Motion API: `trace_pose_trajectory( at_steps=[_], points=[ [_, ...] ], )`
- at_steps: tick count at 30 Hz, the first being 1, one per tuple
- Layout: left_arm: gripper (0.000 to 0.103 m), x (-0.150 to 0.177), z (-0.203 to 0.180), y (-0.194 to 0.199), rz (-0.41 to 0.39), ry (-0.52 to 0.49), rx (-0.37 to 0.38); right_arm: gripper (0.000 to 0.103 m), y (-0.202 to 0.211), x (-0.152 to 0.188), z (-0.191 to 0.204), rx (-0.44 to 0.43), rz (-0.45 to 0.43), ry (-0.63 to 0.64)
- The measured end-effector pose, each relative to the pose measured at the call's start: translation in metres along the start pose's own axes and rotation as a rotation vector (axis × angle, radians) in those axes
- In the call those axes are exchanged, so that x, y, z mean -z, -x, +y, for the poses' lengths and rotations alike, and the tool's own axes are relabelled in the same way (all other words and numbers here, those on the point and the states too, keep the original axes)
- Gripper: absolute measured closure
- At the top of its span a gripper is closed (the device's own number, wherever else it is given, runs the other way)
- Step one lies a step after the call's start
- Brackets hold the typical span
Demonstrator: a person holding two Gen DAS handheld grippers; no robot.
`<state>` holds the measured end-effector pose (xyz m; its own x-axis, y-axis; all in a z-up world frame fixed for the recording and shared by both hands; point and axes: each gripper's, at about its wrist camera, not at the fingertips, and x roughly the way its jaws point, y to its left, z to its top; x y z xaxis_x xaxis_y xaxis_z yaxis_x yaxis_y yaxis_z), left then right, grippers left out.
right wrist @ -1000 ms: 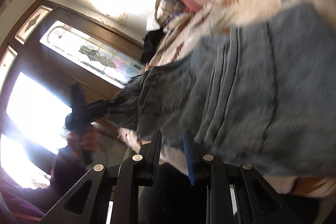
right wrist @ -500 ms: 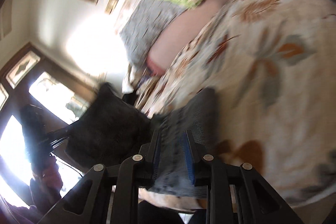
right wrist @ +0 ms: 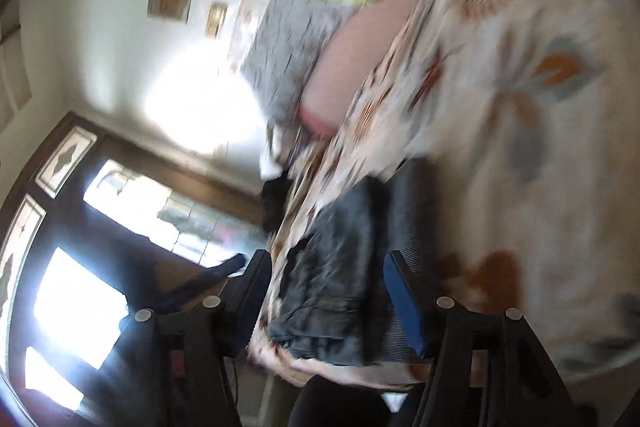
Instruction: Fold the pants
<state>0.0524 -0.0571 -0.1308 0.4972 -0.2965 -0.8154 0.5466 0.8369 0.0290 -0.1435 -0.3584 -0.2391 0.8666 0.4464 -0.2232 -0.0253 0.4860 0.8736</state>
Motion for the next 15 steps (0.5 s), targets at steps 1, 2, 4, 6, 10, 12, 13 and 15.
trace_pose_trajectory(
  at_steps=[1,2,4,6,10,12,13,15],
  points=[
    [0.095,0.007,0.015,-0.006,0.012,0.021,-0.017,0.041,-0.016,-0.001,0.005,0.005,0.036,0.008],
    [0.095,0.014,0.025,-0.011,0.027,0.040,-0.034,0.041,-0.027,-0.001,0.008,0.019,0.061,0.013],
    [0.095,0.027,0.039,-0.023,0.052,0.064,-0.036,0.041,-0.054,-0.002,0.009,0.063,0.111,0.005],
    [0.095,0.038,0.039,-0.039,0.079,0.039,-0.028,0.041,-0.078,-0.003,0.003,0.142,0.151,-0.026],
    [0.096,0.058,0.037,-0.060,0.109,0.020,-0.027,0.041,-0.102,0.005,-0.010,0.238,0.167,-0.093],
    [0.099,0.063,0.028,-0.060,0.089,-0.021,-0.040,0.043,-0.109,0.009,-0.001,0.250,0.191,-0.066],
    [0.099,0.064,0.024,-0.060,0.079,-0.047,-0.049,0.049,-0.117,0.015,0.008,0.256,0.238,-0.034],
    [0.099,0.063,0.024,-0.059,0.080,-0.060,-0.040,0.069,-0.123,0.021,0.025,0.329,0.247,0.054]
  ],
)
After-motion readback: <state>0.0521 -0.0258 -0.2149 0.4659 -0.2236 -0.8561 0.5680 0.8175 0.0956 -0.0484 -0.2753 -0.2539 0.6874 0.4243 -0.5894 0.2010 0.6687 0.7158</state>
